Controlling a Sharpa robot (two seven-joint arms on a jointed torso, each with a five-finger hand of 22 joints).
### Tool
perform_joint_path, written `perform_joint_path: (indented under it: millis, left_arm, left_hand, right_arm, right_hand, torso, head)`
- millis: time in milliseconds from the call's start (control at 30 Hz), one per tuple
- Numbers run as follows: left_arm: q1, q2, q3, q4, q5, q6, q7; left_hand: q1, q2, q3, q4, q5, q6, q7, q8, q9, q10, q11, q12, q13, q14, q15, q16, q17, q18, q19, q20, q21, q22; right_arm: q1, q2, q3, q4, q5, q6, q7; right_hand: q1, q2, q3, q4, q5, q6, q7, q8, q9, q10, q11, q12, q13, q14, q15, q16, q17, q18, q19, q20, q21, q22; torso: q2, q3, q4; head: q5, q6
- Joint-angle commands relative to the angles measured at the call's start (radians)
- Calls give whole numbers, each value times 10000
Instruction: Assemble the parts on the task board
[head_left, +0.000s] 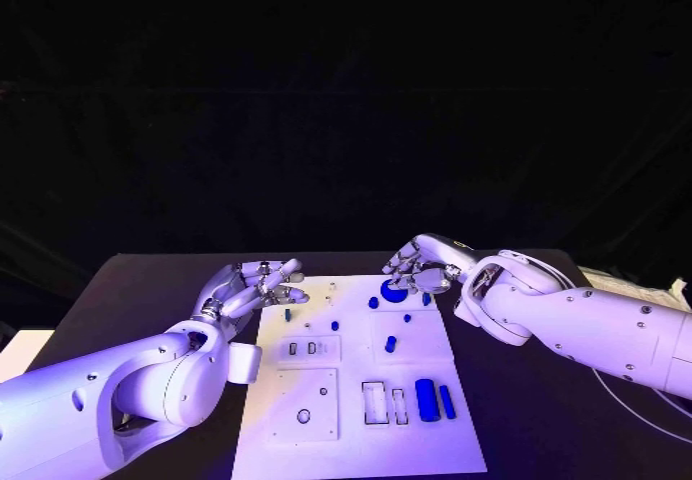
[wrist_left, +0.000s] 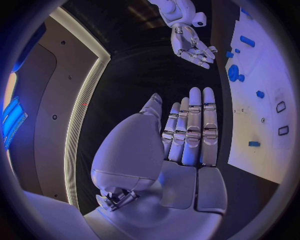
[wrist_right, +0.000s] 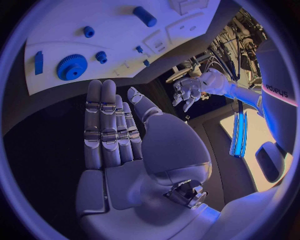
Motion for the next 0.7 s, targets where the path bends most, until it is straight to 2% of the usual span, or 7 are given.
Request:
perform_joint_path:
  millis: [33,133,233,333,467,700]
  left_arm:
    - [26,-58,11,259,25,342,-16]
    - [28,-114,13,462,26,387,-23]
    - [29,-230,15,683,26,415,-47]
    - [33,-377,24,929,26,421,-81]
    - [46,-505,39,1162,26,429,-107]
    - [134,-568,48,1290,26,442,-137]
  left_hand:
    - [104,-31,-18,-44,-46,69,13,-41,-11,94,5,-33,12,64,9,46,20,128,83,-12,42,-3]
    - [106,-28,-18,-45,-46,73,12,-44,-11,99,3,-37,12,69,7,48,29,128,89,-15,43,-3]
    - [106,-26,-17,-45,-46,73,12,-45,-11,99,3,-39,12,69,7,49,31,128,90,-15,43,-3]
    - [107,-24,-17,-45,-45,74,12,-46,-11,99,3,-41,12,70,6,49,34,128,91,-16,43,-4]
    - [110,-22,-16,-46,-45,73,12,-50,-12,97,4,-46,11,70,6,48,39,127,93,-17,43,-4]
    - [117,-23,-18,-52,-45,67,16,-65,-15,88,7,-66,8,69,7,47,58,125,99,-20,42,-6]
  right_arm:
    - [91,84,14,48,-2199,789,-1280]
    - [159,159,16,80,-2655,1025,-1498]
    - [216,232,17,116,-2984,1214,-1635]
    - [261,305,17,135,-3277,1354,-1737]
    - [295,358,18,150,-3545,1497,-1841]
    - [333,445,18,143,-3783,1684,-1919]
  right_hand:
    - [-11,-115,26,61,-75,0,-61,-54,-14,-105,-9,-35,-1,453,-31,156,155,130,164,-25,152,74]
    - [3,-163,85,104,-82,-37,-91,-55,-20,-168,-30,-27,4,490,-83,503,425,120,310,-88,362,181]
    - [-25,-240,161,193,-100,-52,-128,-49,-17,-204,-48,-21,8,477,-121,1067,806,116,456,-160,648,334]
    - [-30,-295,271,276,-112,-64,-142,-51,-16,-265,-60,-21,6,483,-135,1603,1147,108,525,-203,903,478]
    - [-53,-371,431,416,-136,-68,-156,-46,-12,-354,-71,-20,2,465,-148,2334,1597,107,614,-238,1273,691]
    - [-60,-480,749,631,-155,-42,-187,-44,-6,-366,-109,-24,-1,421,-168,3369,2220,111,676,-276,1860,1043]
  torso:
    - [305,-39,120]
    - [416,-61,180]
    - [564,-67,223]
    - [677,-88,273]
    - [765,-101,352]
    - [841,-123,396]
  head:
    - [-122,53]
    - [-175,74]
    - [-220,156]
    - [-266,196]
    - [-302,203]
    - [-366,188]
